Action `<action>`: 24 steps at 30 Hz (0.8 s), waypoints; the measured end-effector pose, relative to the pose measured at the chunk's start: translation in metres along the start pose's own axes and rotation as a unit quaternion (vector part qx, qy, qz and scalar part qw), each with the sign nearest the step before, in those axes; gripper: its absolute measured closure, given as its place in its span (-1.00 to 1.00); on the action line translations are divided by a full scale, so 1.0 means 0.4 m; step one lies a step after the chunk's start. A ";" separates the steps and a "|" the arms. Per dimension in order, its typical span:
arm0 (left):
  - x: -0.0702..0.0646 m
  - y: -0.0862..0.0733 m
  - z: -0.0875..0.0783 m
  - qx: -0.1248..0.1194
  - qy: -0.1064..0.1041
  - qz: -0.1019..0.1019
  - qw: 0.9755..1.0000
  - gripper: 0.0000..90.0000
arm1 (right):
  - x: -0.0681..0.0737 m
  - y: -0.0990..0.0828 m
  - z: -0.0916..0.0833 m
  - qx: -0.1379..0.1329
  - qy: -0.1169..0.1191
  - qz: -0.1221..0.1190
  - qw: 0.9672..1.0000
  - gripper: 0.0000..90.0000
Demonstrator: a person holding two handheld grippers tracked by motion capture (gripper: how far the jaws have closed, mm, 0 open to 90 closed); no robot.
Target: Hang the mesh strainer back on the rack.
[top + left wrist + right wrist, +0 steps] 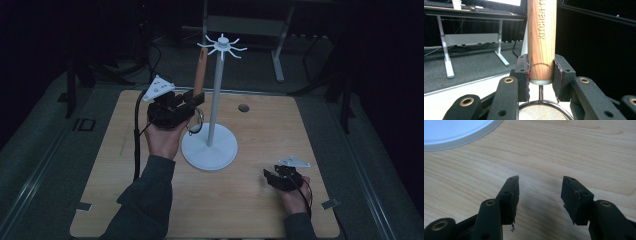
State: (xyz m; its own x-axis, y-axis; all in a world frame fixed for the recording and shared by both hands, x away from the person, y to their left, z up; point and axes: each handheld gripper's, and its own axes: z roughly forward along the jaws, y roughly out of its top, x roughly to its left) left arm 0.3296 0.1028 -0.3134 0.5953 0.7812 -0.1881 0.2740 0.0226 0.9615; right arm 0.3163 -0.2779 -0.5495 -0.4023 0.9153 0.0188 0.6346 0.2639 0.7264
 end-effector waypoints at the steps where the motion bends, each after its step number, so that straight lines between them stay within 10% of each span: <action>1: 0.000 0.001 0.002 0.001 0.001 0.000 1.000 0.54 | 0.000 0.000 0.000 0.000 0.000 0.000 1.000 0.07; 24: -0.007 0.009 0.060 0.021 0.008 0.000 1.000 0.54 | -0.001 -0.001 -0.002 0.000 0.000 0.001 1.000 0.07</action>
State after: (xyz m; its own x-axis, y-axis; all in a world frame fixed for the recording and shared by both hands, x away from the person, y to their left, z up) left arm 0.3471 0.0858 -0.3140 0.5839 0.7905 -0.1849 0.3064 -0.0036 0.9519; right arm 0.3157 -0.2788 -0.5495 -0.4011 0.9158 0.0200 0.6347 0.2621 0.7270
